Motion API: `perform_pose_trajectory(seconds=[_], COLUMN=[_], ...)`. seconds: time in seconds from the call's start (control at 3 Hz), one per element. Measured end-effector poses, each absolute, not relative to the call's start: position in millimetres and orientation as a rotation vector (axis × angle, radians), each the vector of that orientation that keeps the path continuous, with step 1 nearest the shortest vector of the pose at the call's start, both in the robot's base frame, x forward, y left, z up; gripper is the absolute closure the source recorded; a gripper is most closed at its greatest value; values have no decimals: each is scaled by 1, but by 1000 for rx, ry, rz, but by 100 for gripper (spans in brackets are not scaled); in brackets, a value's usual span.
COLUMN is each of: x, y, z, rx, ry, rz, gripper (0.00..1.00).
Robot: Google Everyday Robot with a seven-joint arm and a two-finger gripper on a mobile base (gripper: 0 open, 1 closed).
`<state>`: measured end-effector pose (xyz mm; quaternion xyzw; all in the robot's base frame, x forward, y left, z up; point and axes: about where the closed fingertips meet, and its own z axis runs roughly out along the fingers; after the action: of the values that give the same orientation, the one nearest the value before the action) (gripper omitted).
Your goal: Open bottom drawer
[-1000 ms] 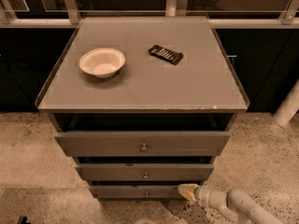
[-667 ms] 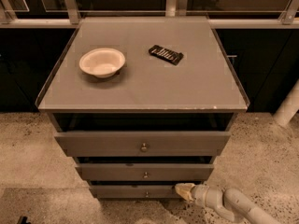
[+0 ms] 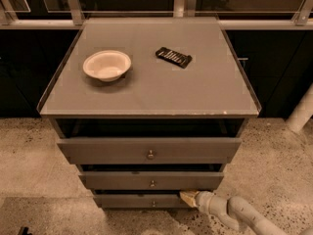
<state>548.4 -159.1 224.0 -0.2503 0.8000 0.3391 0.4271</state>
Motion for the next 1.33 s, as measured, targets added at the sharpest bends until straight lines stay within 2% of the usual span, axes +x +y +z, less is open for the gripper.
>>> perform_pose_trajectory(seconds=[1.33], x=[572], y=[-164], z=[203], rx=[-541], ry=[2032], rz=[757], gripper=[100])
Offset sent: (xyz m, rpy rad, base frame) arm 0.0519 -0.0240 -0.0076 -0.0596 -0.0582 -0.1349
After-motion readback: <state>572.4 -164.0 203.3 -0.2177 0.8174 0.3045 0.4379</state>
